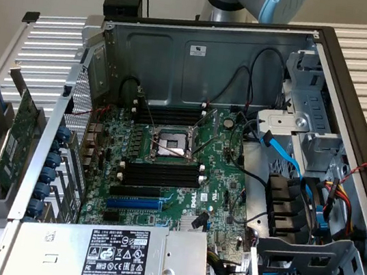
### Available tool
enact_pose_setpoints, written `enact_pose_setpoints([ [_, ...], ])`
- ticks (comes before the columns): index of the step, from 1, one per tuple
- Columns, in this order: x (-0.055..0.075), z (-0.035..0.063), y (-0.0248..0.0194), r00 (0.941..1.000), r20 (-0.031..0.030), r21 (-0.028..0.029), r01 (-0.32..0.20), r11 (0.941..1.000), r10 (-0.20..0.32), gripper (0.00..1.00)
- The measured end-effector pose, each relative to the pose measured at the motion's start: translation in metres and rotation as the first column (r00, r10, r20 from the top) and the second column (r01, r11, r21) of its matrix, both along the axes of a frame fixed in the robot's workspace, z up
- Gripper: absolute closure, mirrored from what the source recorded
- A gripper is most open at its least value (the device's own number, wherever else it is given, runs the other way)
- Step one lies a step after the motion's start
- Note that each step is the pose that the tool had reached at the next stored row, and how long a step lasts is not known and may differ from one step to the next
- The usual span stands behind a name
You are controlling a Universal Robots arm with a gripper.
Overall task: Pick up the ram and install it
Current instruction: 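Pick up the ram and move it above insertion slot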
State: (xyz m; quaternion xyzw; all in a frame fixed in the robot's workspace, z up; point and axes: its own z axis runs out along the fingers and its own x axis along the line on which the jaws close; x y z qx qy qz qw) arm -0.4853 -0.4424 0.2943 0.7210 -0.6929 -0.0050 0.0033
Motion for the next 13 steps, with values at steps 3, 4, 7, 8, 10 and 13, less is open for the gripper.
enact_pose_setpoints([
  [3, 0.000, -0.0052, -0.0023, 1.0000, -0.0003, -0.0001, -0.003, 1.0000, 0.003, 0.64],
  [4, 0.000, -0.0071, -0.0047, 1.0000, -0.0001, 0.0005, -0.004, 1.0000, 0.004, 0.64],
  [7, 0.000, -0.0127, -0.0103, 1.0000, 0.0001, 0.0016, -0.006, 1.0000, 0.006, 0.64],
  [8, 0.000, -0.0144, -0.0108, 1.0000, 0.0000, 0.0017, -0.006, 1.0000, 0.006, 0.64],
  [10, 0.000, -0.0181, -0.0114, 1.0000, -0.0001, 0.0016, -0.007, 1.0000, 0.007, 0.64],
  [13, 0.000, -0.0235, -0.0122, 1.0000, -0.0001, 0.0017, -0.008, 1.0000, 0.008, 0.64],
])
